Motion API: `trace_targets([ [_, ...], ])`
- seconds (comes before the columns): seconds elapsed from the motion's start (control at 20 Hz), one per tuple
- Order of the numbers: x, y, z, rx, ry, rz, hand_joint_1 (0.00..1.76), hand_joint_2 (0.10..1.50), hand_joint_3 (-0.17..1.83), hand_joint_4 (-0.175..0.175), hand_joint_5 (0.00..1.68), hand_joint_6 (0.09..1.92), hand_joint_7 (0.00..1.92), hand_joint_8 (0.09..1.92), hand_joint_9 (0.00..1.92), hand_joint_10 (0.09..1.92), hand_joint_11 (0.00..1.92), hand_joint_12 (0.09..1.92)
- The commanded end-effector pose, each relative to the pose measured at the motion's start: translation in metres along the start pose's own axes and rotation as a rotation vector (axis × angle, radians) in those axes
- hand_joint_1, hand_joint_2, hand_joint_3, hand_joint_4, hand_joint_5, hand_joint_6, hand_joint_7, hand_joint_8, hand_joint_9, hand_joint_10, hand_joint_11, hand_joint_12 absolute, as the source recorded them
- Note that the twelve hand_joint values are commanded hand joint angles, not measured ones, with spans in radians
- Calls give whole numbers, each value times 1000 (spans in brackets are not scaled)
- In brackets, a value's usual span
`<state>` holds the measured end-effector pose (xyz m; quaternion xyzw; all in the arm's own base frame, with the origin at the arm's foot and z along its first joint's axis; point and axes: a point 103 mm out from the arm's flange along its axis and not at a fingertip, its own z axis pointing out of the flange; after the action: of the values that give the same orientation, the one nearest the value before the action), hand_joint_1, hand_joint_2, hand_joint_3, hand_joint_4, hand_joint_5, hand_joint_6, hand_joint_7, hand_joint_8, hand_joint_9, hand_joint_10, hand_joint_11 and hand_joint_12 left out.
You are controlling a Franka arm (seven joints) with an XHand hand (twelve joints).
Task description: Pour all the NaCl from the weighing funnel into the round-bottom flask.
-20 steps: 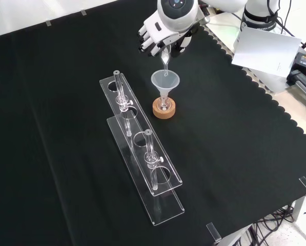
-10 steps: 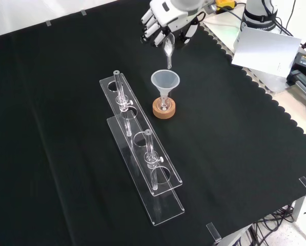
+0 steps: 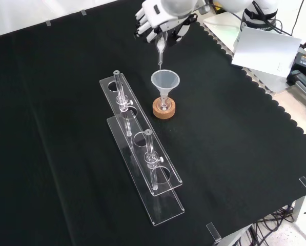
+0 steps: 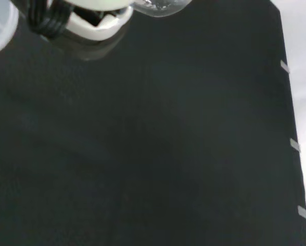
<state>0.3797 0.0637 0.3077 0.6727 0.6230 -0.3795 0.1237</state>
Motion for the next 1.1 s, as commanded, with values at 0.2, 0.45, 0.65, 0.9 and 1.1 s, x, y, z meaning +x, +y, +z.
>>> trace_targets([
  [0.2, 19, 7, 22, 10, -2, -50, 1098, 729, 587, 175, 1189, 792, 514, 654, 877, 371, 737, 1113],
  [0.45, 19, 5, 18, 2, -12, -50, 1099, 727, 588, 175, 1190, 789, 513, 654, 878, 372, 739, 1114],
  [0.65, 22, 6, 18, 11, -41, -59, 1099, 726, 589, 175, 1192, 787, 513, 655, 878, 373, 740, 1114],
  [0.9, 28, 6, 15, 21, -63, -57, 1100, 725, 590, 175, 1194, 784, 512, 656, 878, 375, 741, 1114],
  [1.1, 30, 6, 12, 25, -68, -58, 1100, 724, 591, 175, 1195, 782, 511, 656, 877, 375, 741, 1114],
])
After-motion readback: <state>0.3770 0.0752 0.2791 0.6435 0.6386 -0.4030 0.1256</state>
